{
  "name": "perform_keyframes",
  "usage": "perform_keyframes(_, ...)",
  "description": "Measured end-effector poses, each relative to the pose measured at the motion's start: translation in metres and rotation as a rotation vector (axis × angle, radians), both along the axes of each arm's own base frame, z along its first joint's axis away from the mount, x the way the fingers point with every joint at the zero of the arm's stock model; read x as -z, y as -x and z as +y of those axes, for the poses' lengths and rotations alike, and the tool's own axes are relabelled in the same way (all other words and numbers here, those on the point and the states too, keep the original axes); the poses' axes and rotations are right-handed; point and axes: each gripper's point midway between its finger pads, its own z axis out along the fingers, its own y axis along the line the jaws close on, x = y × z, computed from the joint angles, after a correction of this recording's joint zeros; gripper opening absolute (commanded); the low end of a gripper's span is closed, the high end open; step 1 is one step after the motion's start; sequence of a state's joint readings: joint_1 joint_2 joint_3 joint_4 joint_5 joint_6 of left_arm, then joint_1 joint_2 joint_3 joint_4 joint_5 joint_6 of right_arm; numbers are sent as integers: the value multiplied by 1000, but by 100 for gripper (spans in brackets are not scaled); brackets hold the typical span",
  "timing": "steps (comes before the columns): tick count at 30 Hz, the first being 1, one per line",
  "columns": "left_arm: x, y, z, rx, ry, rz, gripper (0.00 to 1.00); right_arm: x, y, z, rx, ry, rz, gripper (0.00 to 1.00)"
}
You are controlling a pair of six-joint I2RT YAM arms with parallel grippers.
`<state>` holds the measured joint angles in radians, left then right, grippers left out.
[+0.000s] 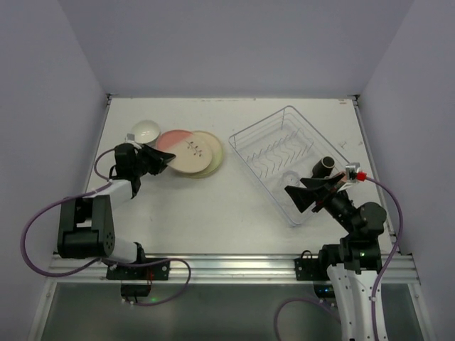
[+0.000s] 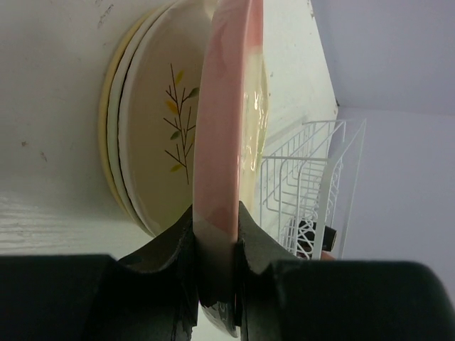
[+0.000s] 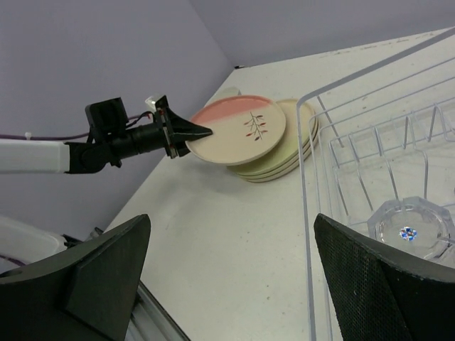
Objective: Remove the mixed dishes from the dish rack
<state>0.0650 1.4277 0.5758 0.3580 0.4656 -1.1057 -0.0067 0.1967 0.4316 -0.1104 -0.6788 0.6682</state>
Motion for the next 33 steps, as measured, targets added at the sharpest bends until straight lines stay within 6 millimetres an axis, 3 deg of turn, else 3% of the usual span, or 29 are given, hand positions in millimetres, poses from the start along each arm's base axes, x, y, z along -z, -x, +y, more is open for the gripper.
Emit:
perform_keyframes(2, 7, 0, -2, 9, -4, 10, 11, 3, 0, 0, -4, 12, 5, 99)
perform_keyframes(7, 18, -4, -13, 46, 1, 7, 18, 8, 1, 1, -14, 33, 7, 99)
perform_keyframes(9, 19, -6, -16, 58, 4, 2, 32, 9, 1, 1, -14, 40, 11, 99)
perform_keyframes(10, 20, -7, -17, 64, -1, 1, 47, 10, 1, 1, -14, 42, 13, 99)
perform_keyframes(13, 25, -7, -21, 81, -37, 15, 69, 13, 1, 0, -13, 52, 18, 99)
perform_keyframes(16, 29, -9, -27, 97, -101, 43, 80, 15, 1, 0, -13, 60, 20, 99)
perform_keyframes(21, 21, -16, -37, 134, -203, 49, 91, 18, 1, -1, -11, 75, 22, 99)
perform_keyframes(23, 21, -17, -38, 133, -264, 67, 100, 20, 2, -1, -10, 82, 29, 99)
perform_keyframes(33, 22, -13, -36, 170, -391, 154, 100, 12, 6, -3, 2, 96, -2, 99)
